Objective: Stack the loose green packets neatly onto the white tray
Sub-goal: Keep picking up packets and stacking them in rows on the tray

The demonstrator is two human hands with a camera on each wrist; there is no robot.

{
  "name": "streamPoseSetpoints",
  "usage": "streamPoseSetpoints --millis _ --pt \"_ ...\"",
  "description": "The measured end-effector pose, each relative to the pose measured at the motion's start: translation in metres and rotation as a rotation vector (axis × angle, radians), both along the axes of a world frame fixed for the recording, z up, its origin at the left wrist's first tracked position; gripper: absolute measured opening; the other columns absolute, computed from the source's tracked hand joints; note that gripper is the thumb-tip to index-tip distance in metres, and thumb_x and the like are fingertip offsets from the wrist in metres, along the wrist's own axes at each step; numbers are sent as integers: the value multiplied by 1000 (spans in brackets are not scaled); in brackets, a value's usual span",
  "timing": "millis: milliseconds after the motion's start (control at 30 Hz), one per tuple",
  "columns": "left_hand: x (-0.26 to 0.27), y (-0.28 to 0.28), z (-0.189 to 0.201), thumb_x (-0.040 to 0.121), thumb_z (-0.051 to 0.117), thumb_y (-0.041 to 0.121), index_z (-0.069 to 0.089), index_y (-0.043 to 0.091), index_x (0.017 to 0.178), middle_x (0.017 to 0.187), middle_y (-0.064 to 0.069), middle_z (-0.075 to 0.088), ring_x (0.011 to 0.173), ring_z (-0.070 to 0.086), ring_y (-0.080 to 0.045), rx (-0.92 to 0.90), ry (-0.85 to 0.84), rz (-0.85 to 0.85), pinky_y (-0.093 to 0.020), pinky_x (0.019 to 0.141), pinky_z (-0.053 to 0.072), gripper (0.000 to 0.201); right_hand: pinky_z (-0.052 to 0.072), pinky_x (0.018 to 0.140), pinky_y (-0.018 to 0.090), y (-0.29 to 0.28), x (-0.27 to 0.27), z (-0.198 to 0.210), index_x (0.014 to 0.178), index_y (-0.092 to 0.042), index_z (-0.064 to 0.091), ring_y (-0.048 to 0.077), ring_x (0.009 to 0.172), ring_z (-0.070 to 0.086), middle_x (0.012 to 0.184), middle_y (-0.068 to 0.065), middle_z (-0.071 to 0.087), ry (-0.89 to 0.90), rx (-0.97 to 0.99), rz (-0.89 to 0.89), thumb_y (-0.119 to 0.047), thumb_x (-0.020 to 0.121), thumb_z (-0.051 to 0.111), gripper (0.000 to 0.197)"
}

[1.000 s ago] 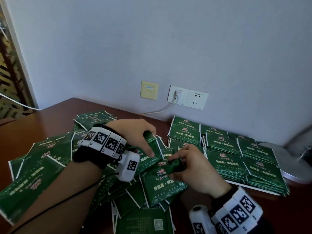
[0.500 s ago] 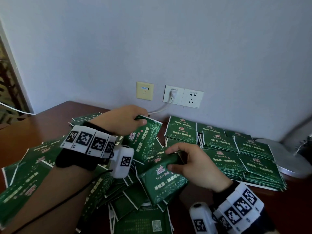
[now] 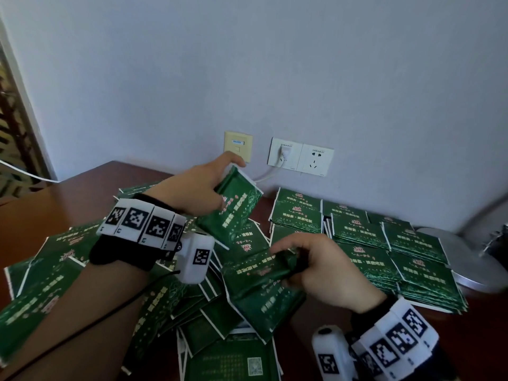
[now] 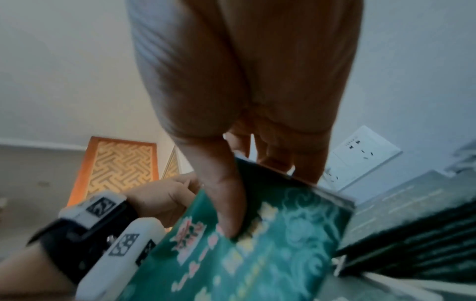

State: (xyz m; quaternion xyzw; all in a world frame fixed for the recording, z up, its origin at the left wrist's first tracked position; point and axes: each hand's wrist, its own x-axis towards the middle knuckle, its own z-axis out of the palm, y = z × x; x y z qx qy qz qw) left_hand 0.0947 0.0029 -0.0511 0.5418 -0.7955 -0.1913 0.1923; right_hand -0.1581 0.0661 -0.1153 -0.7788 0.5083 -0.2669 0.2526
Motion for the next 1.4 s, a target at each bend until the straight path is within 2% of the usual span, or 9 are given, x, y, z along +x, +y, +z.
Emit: streamPoseSetpoints --millis 133,367,467,533,700,900,1067,1167,1400 --pt "-2 5 6 93 55 3 56 42 109 80 0 62 60 59 -14 -92 132 -24 -27 58 51 43 56 74 31 0 -4 6 88 -19 80 16 76 68 85 4 76 -431 72 -2 2 68 85 29" --pt "-9 2 -1 103 42 12 53 45 107 103 -23 64 86 62 -43 -55 231 -35 -44 69 59 35 44 66 11 -1 -9 8 90 -12 72 -3 68 59 76 -14 69 -411 -59 87 -3 84 74 11" --pt "-22 -1 -10 101 52 21 56 37 108 92 -19 62 63 57 -25 -40 304 -46 -31 52 55 18 41 62 12 -7 -29 16 96 -16 62 0 67 51 78 -19 61 -438 -109 -3 -6 94 62 10" --pt "-34 -1 -18 97 60 19 56 32 112 96 -5 60 70 63 -18 11 350 -69 -25 51 53 20 40 63 13 -16 -52 18 94 -22 59 -1 66 49 78 -19 59 -409 -212 -144 -14 96 60 8" --pt "-76 -8 -37 89 69 3 51 35 120 100 -3 71 90 70 -9 115 442 -167 -25 73 52 49 38 50 17 -32 -119 17 85 -19 65 1 52 48 68 -9 63 -379 -354 -510 -28 89 72 12" --pt "-115 -19 -57 89 71 15 71 28 103 105 26 61 95 54 14 44 404 -77 -22 91 40 19 33 44 17 -31 -163 6 93 -24 75 11 54 44 70 -4 66 -323 50 -584 -5 96 57 26" --pt "-126 -28 -69 86 75 22 78 27 99 109 9 74 93 61 1 -115 212 25 -18 88 41 14 50 78 25 -36 -165 -2 94 -25 72 11 87 64 97 -6 70 -190 91 -581 -1 86 69 26" --pt "-128 -29 -69 86 76 20 79 22 98 105 6 75 77 55 9 -180 164 54 -15 82 39 13 42 71 15 -34 -156 -3 97 -24 71 5 84 58 90 -12 63 26 -6 -652 -9 80 79 25" --pt "-128 -24 -66 87 69 46 56 30 132 138 -3 46 124 48 -25 -58 -177 31 -39 109 39 49 46 88 26 -37 -149 -2 100 -16 73 18 99 60 116 6 66 201 -107 -750 -26 88 73 16"
